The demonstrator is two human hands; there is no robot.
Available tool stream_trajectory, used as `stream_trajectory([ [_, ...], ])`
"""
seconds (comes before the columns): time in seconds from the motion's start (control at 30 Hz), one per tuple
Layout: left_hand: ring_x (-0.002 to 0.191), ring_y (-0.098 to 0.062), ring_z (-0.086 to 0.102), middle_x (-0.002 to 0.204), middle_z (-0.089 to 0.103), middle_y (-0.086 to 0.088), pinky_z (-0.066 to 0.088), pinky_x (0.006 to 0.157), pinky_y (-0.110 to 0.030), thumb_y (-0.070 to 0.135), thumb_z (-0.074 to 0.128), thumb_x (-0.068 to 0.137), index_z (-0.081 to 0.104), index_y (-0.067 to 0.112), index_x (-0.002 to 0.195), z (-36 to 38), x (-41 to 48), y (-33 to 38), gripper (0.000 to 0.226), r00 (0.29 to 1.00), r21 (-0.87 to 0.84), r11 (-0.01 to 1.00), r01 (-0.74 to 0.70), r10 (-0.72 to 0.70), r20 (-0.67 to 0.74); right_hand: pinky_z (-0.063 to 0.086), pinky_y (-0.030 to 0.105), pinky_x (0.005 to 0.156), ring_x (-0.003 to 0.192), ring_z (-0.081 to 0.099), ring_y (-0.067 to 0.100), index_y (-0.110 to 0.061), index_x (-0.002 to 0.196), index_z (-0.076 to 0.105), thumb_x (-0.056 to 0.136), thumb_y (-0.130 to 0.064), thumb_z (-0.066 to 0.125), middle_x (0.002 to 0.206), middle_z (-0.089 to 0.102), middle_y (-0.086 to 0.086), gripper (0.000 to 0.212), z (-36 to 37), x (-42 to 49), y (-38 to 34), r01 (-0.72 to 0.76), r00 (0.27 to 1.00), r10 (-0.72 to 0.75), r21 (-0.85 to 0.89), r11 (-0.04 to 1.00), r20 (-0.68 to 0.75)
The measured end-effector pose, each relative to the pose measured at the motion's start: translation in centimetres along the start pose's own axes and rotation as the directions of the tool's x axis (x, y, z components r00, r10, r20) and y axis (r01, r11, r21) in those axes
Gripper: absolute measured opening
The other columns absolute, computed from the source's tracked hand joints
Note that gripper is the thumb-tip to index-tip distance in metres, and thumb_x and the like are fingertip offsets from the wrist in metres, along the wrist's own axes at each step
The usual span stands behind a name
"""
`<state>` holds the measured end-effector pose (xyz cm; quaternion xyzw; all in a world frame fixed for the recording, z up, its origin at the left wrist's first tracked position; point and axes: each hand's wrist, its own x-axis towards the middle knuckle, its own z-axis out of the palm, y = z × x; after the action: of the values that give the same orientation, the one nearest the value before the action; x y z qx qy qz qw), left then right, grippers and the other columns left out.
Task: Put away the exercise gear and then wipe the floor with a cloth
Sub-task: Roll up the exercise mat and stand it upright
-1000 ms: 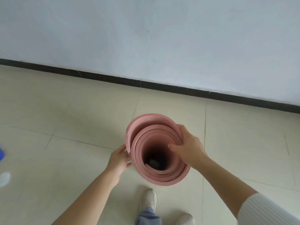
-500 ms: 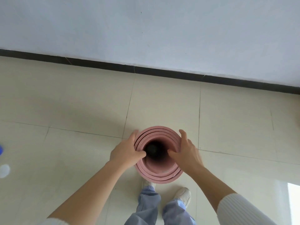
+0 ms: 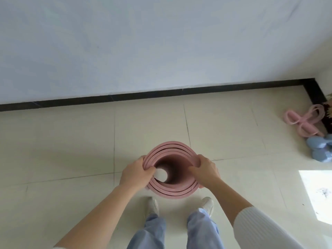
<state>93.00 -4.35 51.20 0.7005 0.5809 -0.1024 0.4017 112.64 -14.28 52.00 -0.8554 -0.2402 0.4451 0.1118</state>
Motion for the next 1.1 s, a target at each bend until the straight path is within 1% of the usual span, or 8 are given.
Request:
stream_trajectory([
  [0.2, 0.068, -0.008, 0.056, 0.074, 0.060, 0.018, 0.040, 0.061, -0.025, 0.036, 0.057, 0.079, 0.056, 0.035, 0.100, 3.2, 0.9, 15.4, 0.021, 0.991, 0.062, 0.990, -0.124, 0.121, 0.058, 0.058, 0.036, 0.051, 0.053, 0.067, 0.029, -0.021, 0.095, 0.056, 0.075, -0.024, 0.054, 0.081, 0.060, 0.002, 0.020, -13.6, 1.2, 6.2, -0.054, 0.996, 0.061, 0.102, 0.993, -0.070],
  [0.3, 0.079, -0.014, 0.061, 0.082, 0.064, 0.016, 0.046, 0.069, -0.027, 0.037, 0.056, 0.078, 0.057, 0.036, 0.101, 6.1, 1.0, 24.2, 0.023, 0.980, 0.075, 0.980, -0.185, 0.179, 0.086, 0.056, 0.032, 0.049, 0.050, 0.066, 0.028, -0.021, 0.093, 0.055, 0.075, -0.023, 0.054, 0.081, 0.060, 0.001, 0.018, -21.6, 2.2, 10.5, -0.071, 0.989, 0.089, 0.157, 0.985, -0.115],
  [0.4, 0.071, -0.014, 0.066, 0.079, 0.066, 0.016, 0.055, 0.072, -0.031, 0.038, 0.054, 0.078, 0.056, 0.038, 0.101, 9.3, 1.5, 33.4, 0.023, 0.963, 0.083, 0.963, -0.256, 0.247, 0.109, 0.054, 0.032, 0.048, 0.049, 0.063, 0.027, -0.022, 0.092, 0.055, 0.076, -0.022, 0.054, 0.083, 0.060, 0.002, 0.017, -29.7, 3.6, 15.1, -0.079, 0.979, 0.119, 0.230, 0.970, -0.163],
  [0.6, 0.051, -0.010, 0.066, 0.081, 0.067, 0.010, 0.050, 0.046, -0.017, 0.035, 0.051, 0.088, 0.053, 0.034, 0.112, 15.2, 3.0, 50.9, 0.024, 0.916, 0.030, 0.924, -0.381, 0.373, 0.146, 0.052, 0.031, 0.047, 0.058, 0.062, 0.028, -0.022, 0.089, 0.055, 0.075, -0.023, 0.055, 0.081, 0.062, 0.006, 0.014, -44.6, 6.7, 22.6, -0.052, 0.939, 0.152, 0.310, 0.949, -0.307],
  [0.7, 0.047, -0.012, 0.066, 0.081, 0.067, 0.007, 0.050, 0.044, -0.017, 0.033, 0.051, 0.088, 0.053, 0.032, 0.114, 17.4, 4.5, 58.2, 0.027, 0.899, -0.010, 0.912, -0.411, 0.407, 0.164, 0.055, 0.033, 0.057, 0.066, 0.063, 0.024, -0.025, 0.086, 0.054, 0.077, -0.027, 0.058, 0.078, 0.061, 0.000, 0.010, -50.9, 8.7, 25.0, -0.045, 0.910, 0.162, 0.296, 0.954, -0.383],
  [0.77, 0.048, -0.014, 0.066, 0.082, 0.068, 0.005, 0.051, 0.045, -0.019, 0.032, 0.053, 0.086, 0.054, 0.032, 0.112, 18.6, 6.2, 62.9, 0.026, 0.890, -0.035, 0.907, -0.421, 0.420, 0.178, 0.048, 0.027, 0.051, 0.062, 0.060, 0.015, -0.026, 0.084, 0.051, 0.080, -0.026, 0.058, 0.077, 0.059, -0.004, 0.008, -54.8, 10.5, 26.4, -0.023, 0.894, 0.153, 0.296, 0.955, -0.421],
  [1.0, 0.063, -0.016, 0.070, 0.088, 0.069, 0.005, 0.061, 0.064, -0.034, 0.036, 0.057, 0.085, 0.053, 0.030, 0.115, 23.4, 15.4, 79.3, 0.030, 0.851, -0.084, 0.882, -0.464, 0.471, 0.234, 0.031, 0.017, 0.047, 0.063, 0.050, 0.001, -0.023, 0.107, 0.057, 0.086, -0.023, 0.055, 0.078, 0.058, -0.008, 0.021, -68.5, 20.9, 30.4, -0.054, 0.853, 0.191, 0.281, 0.958, -0.487],
  [1.1, 0.058, -0.017, 0.069, 0.088, 0.068, 0.004, 0.060, 0.057, -0.034, 0.035, 0.058, 0.085, 0.054, 0.028, 0.118, 25.3, 19.3, 86.5, 0.033, 0.845, -0.111, 0.884, -0.455, 0.467, 0.260, 0.031, 0.014, 0.047, 0.063, 0.048, -0.001, -0.024, 0.116, 0.057, 0.088, -0.022, 0.054, 0.082, 0.058, -0.006, 0.029, -74.4, 26.0, 31.9, -0.069, 0.841, 0.215, 0.294, 0.953, -0.497],
])
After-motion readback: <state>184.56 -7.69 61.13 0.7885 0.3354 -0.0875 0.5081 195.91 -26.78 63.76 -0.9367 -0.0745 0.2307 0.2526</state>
